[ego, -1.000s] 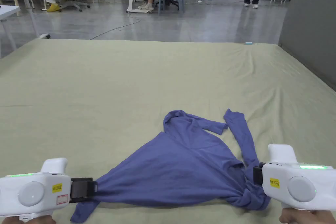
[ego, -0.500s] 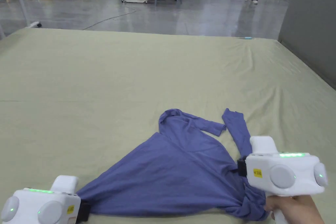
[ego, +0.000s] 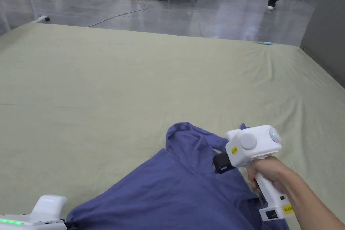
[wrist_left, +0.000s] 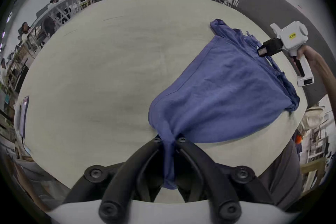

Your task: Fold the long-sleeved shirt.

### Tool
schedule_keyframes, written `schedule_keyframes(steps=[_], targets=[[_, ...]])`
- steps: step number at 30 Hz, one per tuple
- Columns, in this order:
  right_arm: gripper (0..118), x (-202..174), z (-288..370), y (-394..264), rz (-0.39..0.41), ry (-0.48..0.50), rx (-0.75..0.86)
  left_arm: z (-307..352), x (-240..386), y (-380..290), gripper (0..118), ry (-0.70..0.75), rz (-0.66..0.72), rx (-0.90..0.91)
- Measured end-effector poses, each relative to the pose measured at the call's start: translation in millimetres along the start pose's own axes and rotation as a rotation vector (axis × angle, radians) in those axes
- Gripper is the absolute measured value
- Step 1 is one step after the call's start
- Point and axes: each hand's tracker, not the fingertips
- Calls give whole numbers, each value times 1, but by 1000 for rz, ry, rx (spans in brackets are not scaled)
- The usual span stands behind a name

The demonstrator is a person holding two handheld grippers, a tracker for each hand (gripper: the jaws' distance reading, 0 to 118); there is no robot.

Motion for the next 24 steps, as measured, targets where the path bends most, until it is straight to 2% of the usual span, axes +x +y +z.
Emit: schedule_keyframes(steps=[2,3,5,7,8,9,10,11,12,15,20,24], targets=[[93,-3,-13,-1,34,-3,-60,-4,-2,4,1,-2,0,-11],[85,-3,-18,-3,33,12,-71,-5,-2,5,1,1,-4,-13],[82,-12,-16,0,18,-17,-57,-5,0,6,1,8,-11,-11],[63,-14,-7,0,19,-11,-57,-6,0,7,1,15,-9,-6],[45,-20,0,0,34,-17,-49,-7,1,8,1,18,-6,-4],[0,-22,5,-1,57,-24,-34,-7,2,8,1,20,-2,-1],[0,-22,10,-2,74,-27,-16,-7,1,9,1,23,1,2],[0,-22,18,-3,47,0,-5,-7,0,12,1,24,0,5],[0,-25,28,-2,49,-36,21,-5,-1,16,1,38,-3,31],[0,-14,82,7,26,-4,150,15,-8,47,1,88,-18,162],[0,5,204,43,60,-88,408,77,-14,136,1,161,-72,382],[0,21,300,67,45,-88,628,144,-13,208,1,168,-60,580]])
